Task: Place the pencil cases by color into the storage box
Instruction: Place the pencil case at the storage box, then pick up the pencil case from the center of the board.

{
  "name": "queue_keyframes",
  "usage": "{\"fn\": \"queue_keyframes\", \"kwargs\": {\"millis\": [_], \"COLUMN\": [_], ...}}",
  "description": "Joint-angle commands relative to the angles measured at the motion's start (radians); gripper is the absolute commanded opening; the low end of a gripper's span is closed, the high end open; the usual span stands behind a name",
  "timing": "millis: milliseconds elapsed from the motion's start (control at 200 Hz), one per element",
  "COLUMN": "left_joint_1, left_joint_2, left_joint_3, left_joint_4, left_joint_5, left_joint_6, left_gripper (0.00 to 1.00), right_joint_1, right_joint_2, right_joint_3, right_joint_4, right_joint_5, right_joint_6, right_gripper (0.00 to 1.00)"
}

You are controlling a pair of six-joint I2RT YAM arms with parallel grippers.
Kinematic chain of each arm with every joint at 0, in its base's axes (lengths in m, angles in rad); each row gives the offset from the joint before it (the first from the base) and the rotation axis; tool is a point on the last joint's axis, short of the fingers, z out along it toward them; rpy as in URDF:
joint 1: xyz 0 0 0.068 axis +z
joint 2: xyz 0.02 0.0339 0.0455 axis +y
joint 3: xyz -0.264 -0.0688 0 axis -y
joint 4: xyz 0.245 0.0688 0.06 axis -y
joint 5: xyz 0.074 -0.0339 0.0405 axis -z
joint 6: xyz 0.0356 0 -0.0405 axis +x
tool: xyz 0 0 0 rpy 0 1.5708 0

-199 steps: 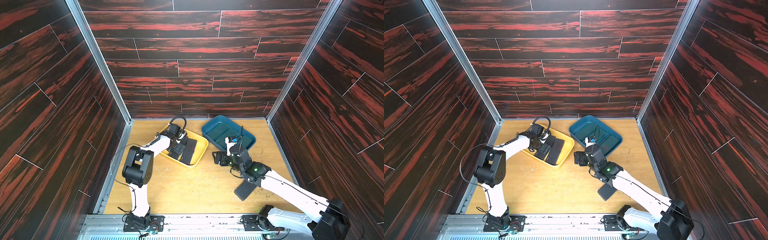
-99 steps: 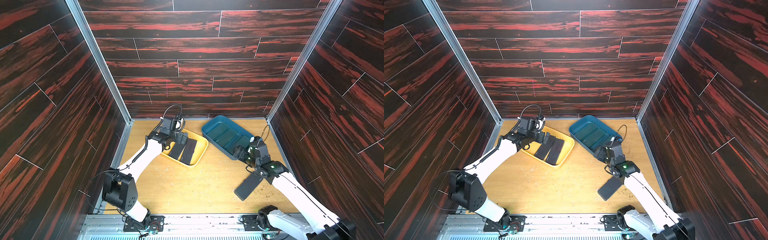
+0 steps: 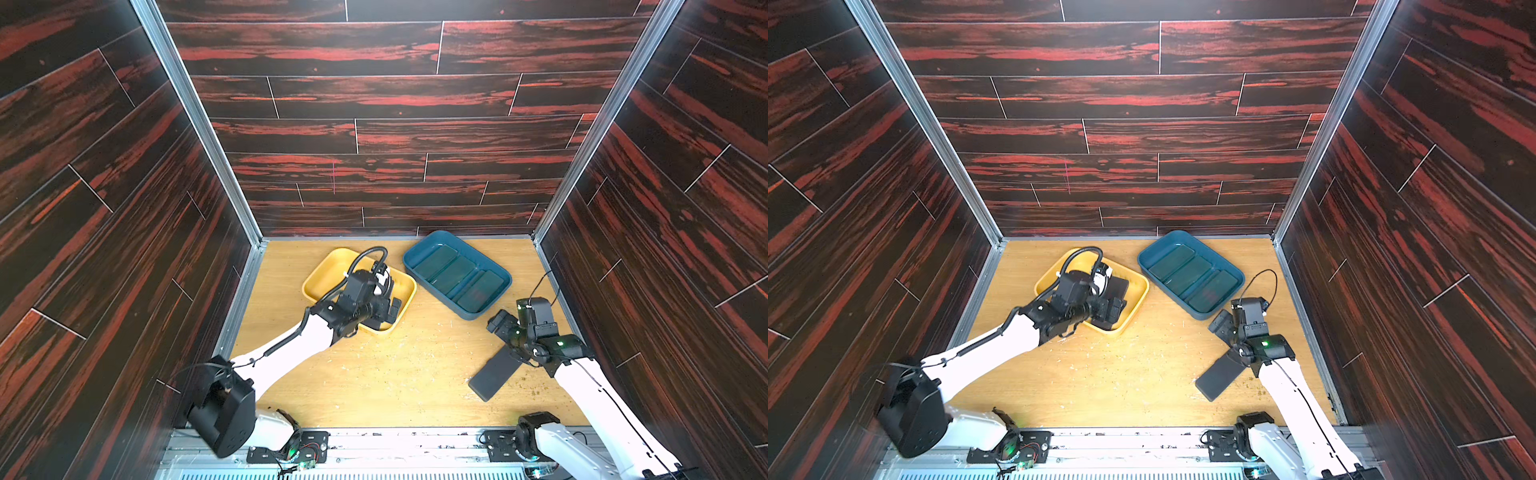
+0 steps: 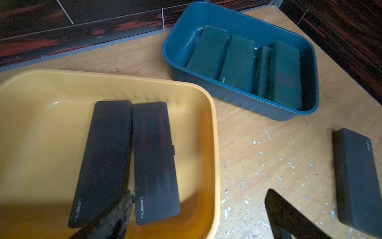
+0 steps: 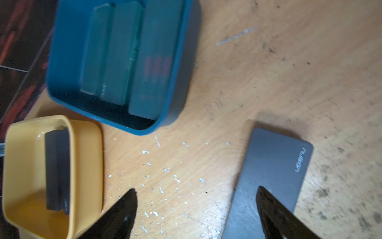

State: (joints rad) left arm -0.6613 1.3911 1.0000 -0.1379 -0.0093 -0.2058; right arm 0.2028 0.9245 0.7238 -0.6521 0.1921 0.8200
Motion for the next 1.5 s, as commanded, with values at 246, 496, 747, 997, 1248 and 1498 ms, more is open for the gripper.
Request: {"fn": "queue_keyframes", "kwargs": {"millis": [246,496,747,997,1248,1498], "left_joint_1": [-0.199,-0.302,-0.340,-0.345,-0.345,-0.345], "left_joint_2": [-0.081,-0.047,-0.036,-0.040,-0.046,-0.049], "left_joint_3": [-0.078,-0.087,-0.118,-0.147,-0.159,-0.155], "left_joint_4": [0.178,0.207,0.254,0.286,0.294,0.288], "left_joint_5": [-0.014,-0.019,0.003,0.012,0.014,0.016], "left_joint_6": [-0.057,-0.041,-0.053,-0.065,-0.073,-0.076], "left_gripper": [1.00,1.00,1.00,1.00,1.00,1.00], "right_joint_1": [-0.057,-0.065,-0.070,-0.071,-0.072,-0.071], "right_joint_2": [0.028,0.100,0.142,0.193,0.233,0.263], "right_joint_3": [-0.053,-0.087,-0.129,-0.155,-0.179,-0.205], "right_joint_4": [-0.121,-0.108,-0.076,-0.029,0.017,0.059], "right_joint_5": [-0.049,-0.078,-0.081,-0.096,-0.108,-0.130], "right_joint_6": [0.020,0.030,0.033,0.033,0.033,0.035], "right_gripper": [0.90,0.90,0.90,0.90,0.88,0.85]}}
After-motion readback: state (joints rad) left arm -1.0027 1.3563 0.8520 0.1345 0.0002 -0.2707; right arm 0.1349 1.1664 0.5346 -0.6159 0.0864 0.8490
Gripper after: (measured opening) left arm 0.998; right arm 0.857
